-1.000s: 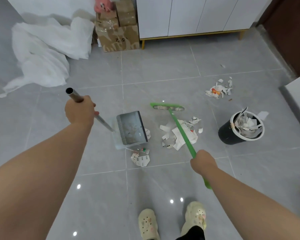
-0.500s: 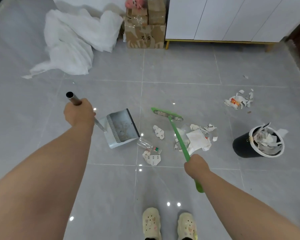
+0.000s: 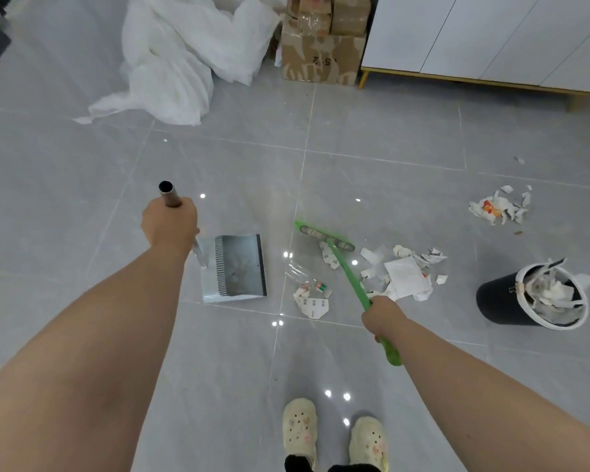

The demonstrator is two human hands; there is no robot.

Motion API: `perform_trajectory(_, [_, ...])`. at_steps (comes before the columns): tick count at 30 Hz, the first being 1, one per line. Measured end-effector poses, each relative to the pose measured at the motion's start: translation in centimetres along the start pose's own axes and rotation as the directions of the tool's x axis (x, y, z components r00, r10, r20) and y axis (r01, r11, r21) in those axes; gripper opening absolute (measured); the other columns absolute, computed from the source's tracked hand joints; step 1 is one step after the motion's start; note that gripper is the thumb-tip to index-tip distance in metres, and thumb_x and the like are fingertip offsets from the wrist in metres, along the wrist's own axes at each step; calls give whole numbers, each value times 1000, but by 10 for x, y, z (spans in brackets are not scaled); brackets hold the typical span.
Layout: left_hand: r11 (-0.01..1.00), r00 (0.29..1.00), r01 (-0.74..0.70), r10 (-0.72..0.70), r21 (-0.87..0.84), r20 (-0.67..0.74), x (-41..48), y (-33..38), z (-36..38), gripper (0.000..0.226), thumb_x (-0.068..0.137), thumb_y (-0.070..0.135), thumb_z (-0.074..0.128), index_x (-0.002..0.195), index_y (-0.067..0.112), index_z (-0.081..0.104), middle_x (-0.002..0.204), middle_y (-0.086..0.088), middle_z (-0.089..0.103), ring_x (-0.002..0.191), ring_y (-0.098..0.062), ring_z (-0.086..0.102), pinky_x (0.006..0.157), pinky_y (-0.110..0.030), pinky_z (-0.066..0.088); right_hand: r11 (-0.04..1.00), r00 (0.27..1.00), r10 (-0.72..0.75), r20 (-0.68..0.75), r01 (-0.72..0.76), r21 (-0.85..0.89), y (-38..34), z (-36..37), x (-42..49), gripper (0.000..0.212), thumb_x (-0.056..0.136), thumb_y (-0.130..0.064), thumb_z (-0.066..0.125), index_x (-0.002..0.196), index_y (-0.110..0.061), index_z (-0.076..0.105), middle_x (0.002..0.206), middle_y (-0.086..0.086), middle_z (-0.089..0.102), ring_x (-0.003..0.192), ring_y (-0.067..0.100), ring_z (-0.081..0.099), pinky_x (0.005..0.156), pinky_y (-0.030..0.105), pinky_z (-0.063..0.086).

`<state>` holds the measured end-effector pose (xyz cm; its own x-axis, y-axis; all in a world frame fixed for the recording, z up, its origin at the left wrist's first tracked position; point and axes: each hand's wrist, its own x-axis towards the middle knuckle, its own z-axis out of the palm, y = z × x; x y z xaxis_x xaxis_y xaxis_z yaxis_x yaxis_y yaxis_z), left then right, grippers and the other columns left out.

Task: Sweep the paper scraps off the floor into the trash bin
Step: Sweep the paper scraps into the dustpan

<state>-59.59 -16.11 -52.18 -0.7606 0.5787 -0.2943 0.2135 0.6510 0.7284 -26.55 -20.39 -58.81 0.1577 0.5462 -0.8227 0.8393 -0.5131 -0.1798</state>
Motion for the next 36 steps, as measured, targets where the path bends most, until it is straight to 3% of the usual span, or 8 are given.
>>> perform_trajectory(6, [999, 996, 48, -49, 26, 69, -21, -28, 20, 27, 87, 16, 43, 86, 1, 64, 78, -13, 65, 49, -15, 57, 49, -23, 37, 1000, 997, -5, 79, 3, 24, 15, 7, -3, 15, 93, -1, 33, 102, -3, 45, 73, 8, 41, 49, 20, 43, 40, 25, 37])
perform_trajectory(13, [971, 975, 217, -210, -101, 73, -53, -46, 37, 29, 88, 18, 42, 91, 3, 66, 83, -16, 68, 49, -13, 57, 49, -22, 37, 995, 984, 12, 177, -29, 93, 34, 39, -28, 29, 93, -3, 36, 118, 1, 49, 79, 11, 45, 53, 20, 45, 40, 25, 38])
perform_trajectory(17, [978, 976, 187, -174, -92, 134, -84, -49, 51, 26, 89, 19, 43, 89, 2, 64, 81, -15, 67, 59, -20, 65, 51, -22, 40, 978, 957, -6, 290, -55, 202, 30, 53, -58, 13, 90, -1, 38, 101, -3, 45, 69, 10, 45, 47, 18, 43, 41, 23, 37])
perform_trajectory(21, [978, 971, 187, -170, -89, 168, -94, -51, 53, 23, 89, 18, 41, 84, 6, 60, 78, -8, 63, 70, -25, 70, 52, -23, 39, 940, 926, -42, 375, -90, 328, 34, 34, -80, 26, 91, -6, 44, 117, -3, 51, 62, 9, 46, 46, 16, 41, 43, 19, 36])
perform_trajectory(24, [984, 966, 172, -157, -56, 204, -103, -56, 50, 21, 89, 16, 41, 84, 7, 58, 81, -8, 63, 72, -26, 70, 53, -24, 39, 904, 928, -77, 365, -90, 418, 52, 16, -95, 31, 92, -6, 47, 122, -6, 54, 59, 8, 44, 45, 15, 38, 42, 17, 33])
perform_trajectory(30, [981, 951, 172, -141, -91, 274, -133, -68, 53, 16, 88, 10, 43, 77, 8, 56, 89, -7, 64, 57, -21, 64, 72, -30, 51, 941, 984, -75, 159, 17, 337, 106, 21, -98, 39, 89, 2, 38, 125, 3, 54, 68, 7, 42, 54, 19, 39, 38, 19, 35])
perform_trajectory(33, [984, 958, 159, -133, -83, 252, -156, -77, 60, 18, 89, 11, 42, 77, 8, 56, 86, -7, 63, 60, -24, 66, 61, -26, 46, 946, 993, -15, 121, -25, 324, 125, 27, -93, 33, 90, 2, 36, 118, 6, 53, 71, 8, 42, 52, 19, 40, 38, 21, 36])
perform_trajectory(36, [991, 972, 122, -109, -50, 206, -174, -82, 64, 22, 91, 14, 41, 87, 4, 61, 80, -11, 62, 55, -16, 63, 53, -23, 41, 922, 976, 50, 214, -128, 366, 134, 26, -101, 16, 91, 2, 40, 105, 3, 47, 68, 10, 43, 46, 18, 40, 37, 18, 33])
